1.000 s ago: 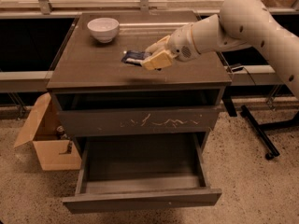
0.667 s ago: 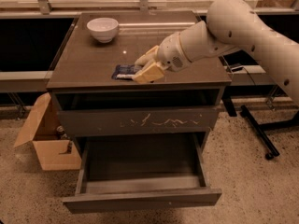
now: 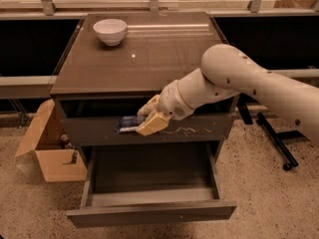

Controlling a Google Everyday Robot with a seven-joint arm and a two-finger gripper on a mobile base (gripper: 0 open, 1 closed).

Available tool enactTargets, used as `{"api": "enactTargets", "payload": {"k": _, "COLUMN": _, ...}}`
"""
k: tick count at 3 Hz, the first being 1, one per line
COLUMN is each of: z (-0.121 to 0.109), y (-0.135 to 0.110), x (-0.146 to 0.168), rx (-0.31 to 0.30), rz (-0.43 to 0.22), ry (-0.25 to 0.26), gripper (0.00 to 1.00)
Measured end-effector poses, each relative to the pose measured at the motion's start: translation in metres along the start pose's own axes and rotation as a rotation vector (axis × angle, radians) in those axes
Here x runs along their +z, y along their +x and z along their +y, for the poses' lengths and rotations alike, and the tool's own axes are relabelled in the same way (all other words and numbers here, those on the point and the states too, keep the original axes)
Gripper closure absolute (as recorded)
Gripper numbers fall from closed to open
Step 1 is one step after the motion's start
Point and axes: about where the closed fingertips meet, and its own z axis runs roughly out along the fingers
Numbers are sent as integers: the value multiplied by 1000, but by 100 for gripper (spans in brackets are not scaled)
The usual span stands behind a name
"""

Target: Place rxbar blueberry into middle drawer

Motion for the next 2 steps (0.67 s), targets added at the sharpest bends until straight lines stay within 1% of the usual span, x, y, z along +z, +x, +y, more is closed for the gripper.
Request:
{"api": "enactTargets", "payload": {"k": 1, "z": 0, "y": 0, "x": 0, "rx": 0, "rz": 0, "ry": 0, "gripper": 100}}
{"api": "enactTargets", "payload": {"k": 2, "z": 4, "y": 27, "x": 14, "rx": -35, "rz": 40, "ry": 23, "gripper": 100}}
